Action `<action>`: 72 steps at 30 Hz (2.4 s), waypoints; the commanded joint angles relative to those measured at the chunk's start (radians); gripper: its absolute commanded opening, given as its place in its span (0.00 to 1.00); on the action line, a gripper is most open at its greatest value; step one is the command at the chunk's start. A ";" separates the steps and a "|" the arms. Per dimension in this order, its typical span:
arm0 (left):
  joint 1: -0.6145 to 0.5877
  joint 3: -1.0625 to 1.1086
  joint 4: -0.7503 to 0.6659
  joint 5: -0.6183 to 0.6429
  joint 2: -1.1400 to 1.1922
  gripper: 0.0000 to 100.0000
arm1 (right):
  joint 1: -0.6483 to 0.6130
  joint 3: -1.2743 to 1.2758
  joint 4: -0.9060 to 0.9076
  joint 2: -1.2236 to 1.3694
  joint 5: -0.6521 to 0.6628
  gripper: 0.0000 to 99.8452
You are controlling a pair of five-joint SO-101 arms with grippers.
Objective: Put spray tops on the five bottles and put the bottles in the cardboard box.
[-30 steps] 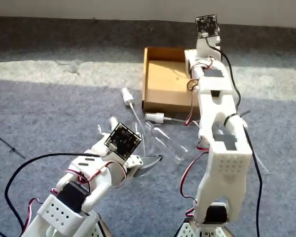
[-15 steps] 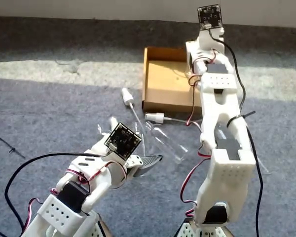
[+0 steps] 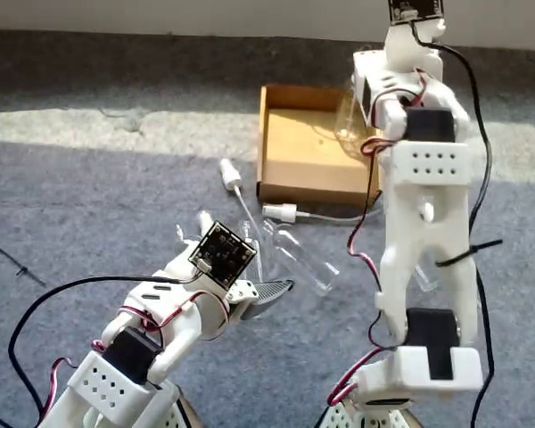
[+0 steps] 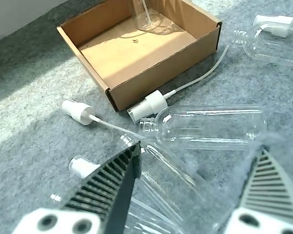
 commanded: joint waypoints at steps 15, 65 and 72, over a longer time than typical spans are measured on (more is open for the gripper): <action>-0.058 -0.018 -0.025 0.006 -0.007 0.33 | 0.133 0.300 0.743 -0.315 0.462 0.27; -0.053 -0.015 -0.025 0.006 -0.002 0.33 | 0.216 0.420 0.297 0.265 0.563 0.13; -0.054 -0.015 -0.025 0.006 -0.002 0.33 | 0.240 0.421 0.446 0.096 0.560 0.03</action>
